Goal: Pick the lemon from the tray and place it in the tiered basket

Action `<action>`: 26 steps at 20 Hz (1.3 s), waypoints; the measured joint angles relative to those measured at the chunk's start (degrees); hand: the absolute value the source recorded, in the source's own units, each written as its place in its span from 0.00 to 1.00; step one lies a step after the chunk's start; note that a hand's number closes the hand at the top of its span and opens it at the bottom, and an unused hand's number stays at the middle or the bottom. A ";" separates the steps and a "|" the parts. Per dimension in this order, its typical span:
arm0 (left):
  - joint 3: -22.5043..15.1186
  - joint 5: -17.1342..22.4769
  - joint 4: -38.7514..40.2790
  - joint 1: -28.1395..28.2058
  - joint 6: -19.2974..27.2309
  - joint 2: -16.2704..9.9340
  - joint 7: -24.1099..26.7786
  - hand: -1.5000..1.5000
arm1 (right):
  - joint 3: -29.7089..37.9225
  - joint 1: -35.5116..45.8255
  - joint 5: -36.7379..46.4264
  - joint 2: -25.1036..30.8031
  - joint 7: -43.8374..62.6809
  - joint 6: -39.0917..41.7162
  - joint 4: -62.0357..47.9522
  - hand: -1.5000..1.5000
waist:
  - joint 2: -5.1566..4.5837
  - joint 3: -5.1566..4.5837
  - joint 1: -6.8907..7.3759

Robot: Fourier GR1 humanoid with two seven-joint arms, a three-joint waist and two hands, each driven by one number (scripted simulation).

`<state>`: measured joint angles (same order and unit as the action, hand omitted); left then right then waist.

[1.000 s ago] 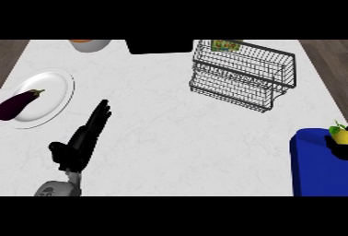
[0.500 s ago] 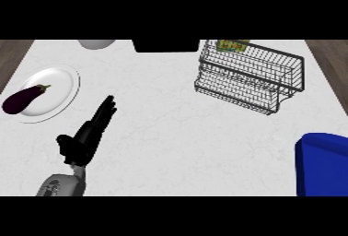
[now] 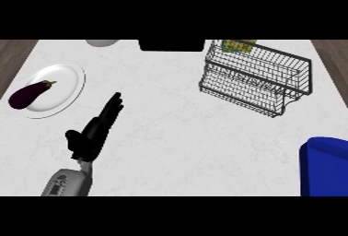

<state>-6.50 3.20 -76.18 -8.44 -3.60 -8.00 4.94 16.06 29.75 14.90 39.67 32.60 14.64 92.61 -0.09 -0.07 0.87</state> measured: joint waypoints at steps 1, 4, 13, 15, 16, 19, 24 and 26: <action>0.20 -0.01 0.04 0.11 -0.29 -0.21 0.28 0.50 | -1.01 2.36 0.19 -0.62 1.51 -0.18 -1.02 1.00 | -0.01 0.00 0.05; 0.38 -0.19 0.50 -0.23 -0.60 -0.14 0.52 0.50 | -4.31 10.37 2.21 -2.53 3.81 -1.57 -7.15 1.00 | -0.11 -0.01 0.46; 1.12 -0.37 0.62 -0.18 -1.63 -0.13 0.71 0.50 | -10.90 25.45 8.29 -9.86 1.65 -4.82 -26.80 1.00 | -0.20 0.02 0.53; 1.07 -0.17 -1.19 0.49 -1.72 -0.17 -0.51 0.50 | -11.91 27.46 9.67 -12.24 0.67 -6.51 -30.55 1.00 | -0.18 0.03 0.64; 0.93 -0.23 -1.77 0.72 -1.77 -0.15 -0.90 0.50 | -12.20 28.68 10.35 -13.25 -0.17 -7.41 -33.05 1.00 | -0.22 0.04 0.74; 0.42 -0.94 -2.16 0.98 -1.21 0.71 -1.07 0.50 | -12.42 32.02 11.88 -15.54 -2.87 -9.55 -39.76 1.00 | -0.25 0.06 0.67; 0.65 -1.48 -2.50 1.43 -1.12 0.91 -0.71 0.50 | -10.93 35.36 11.95 -18.89 -7.25 -12.63 -47.97 1.00 | -0.25 0.05 0.56; 1.03 -1.31 -2.69 1.55 -1.47 0.66 -0.74 0.50 | -10.14 36.14 11.47 -20.66 -7.93 -13.99 -50.00 1.00 | -0.24 0.06 0.48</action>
<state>-5.47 1.89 -78.88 -6.89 -5.07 -7.34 4.20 5.92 65.89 26.37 19.02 24.67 0.65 42.61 -0.33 -0.01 1.35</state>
